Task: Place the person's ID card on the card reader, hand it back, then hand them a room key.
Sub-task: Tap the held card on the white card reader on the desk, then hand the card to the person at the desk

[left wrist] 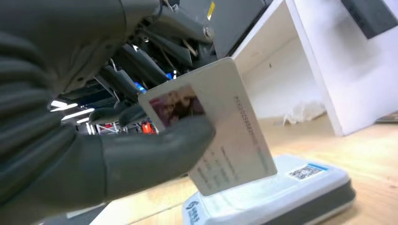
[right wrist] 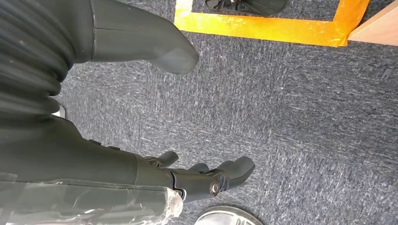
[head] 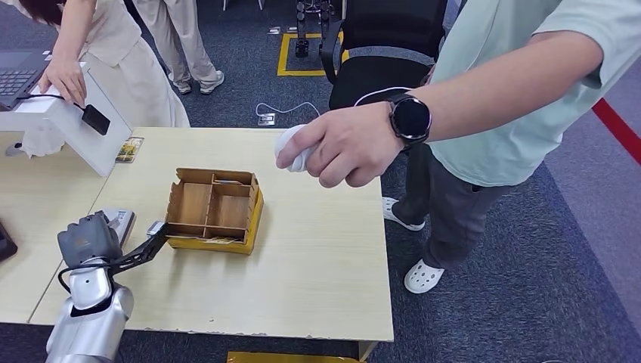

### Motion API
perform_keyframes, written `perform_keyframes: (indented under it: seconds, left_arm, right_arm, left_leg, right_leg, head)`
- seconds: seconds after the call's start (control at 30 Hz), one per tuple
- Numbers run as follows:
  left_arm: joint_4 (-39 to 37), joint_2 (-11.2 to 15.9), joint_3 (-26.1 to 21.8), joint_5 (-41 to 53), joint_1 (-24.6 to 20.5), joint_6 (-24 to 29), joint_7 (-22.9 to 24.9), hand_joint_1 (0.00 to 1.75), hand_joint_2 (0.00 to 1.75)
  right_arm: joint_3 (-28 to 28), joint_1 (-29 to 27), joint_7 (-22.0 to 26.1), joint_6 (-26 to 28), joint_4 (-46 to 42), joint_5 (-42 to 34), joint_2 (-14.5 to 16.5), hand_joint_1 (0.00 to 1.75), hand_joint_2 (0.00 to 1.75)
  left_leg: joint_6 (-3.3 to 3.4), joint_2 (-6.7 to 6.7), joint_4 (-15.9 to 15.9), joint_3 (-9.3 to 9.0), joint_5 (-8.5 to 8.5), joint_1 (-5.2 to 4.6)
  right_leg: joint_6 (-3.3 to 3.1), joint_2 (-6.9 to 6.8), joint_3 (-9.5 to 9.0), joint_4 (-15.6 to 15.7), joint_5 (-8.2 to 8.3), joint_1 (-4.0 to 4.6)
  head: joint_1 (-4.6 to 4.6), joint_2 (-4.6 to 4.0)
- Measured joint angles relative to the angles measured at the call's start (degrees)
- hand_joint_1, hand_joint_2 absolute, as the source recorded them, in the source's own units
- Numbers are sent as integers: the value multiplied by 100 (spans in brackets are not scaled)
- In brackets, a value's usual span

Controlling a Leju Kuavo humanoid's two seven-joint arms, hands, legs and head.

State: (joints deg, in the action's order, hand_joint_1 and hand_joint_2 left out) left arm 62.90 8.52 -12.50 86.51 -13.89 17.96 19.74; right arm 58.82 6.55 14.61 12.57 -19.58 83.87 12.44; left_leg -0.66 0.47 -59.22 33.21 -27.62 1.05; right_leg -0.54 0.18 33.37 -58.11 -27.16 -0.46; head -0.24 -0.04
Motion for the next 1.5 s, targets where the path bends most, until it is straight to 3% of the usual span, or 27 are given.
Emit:
perform_keyframes:
  seconds: [0.33,0.67,1.13,1.5]
  left_arm:
    - [56,374,-1,0,5,-86,263,175,175]
    - [35,548,-4,0,7,-188,378,175,175]
    - [-574,398,-2,2,-56,-627,-196,175,175]
    - [-937,273,-8,2,-139,-673,-446,175,175]
  right_arm:
    - [4,-31,-5,18,1,19,0,0,175]
    - [6,-33,-5,37,0,34,-1,0,175]
    - [28,-25,-5,24,-9,-2,-2,0,175]
    - [49,-7,-3,21,-54,-6,-2,0,175]
  left_leg:
    - [0,0,0,1,0,1]
    - [0,-1,0,1,0,0]
    - [0,-1,0,-1,0,-2]
    - [0,-3,0,-3,0,-3]
  right_leg:
    - [0,0,0,0,0,1]
    - [0,0,0,0,0,0]
    - [1,-1,-1,0,0,-3]
    - [1,-2,-5,0,0,-4]
  head:
    - [0,0]
    - [0,0]
    - [-1,0]
    - [0,0]
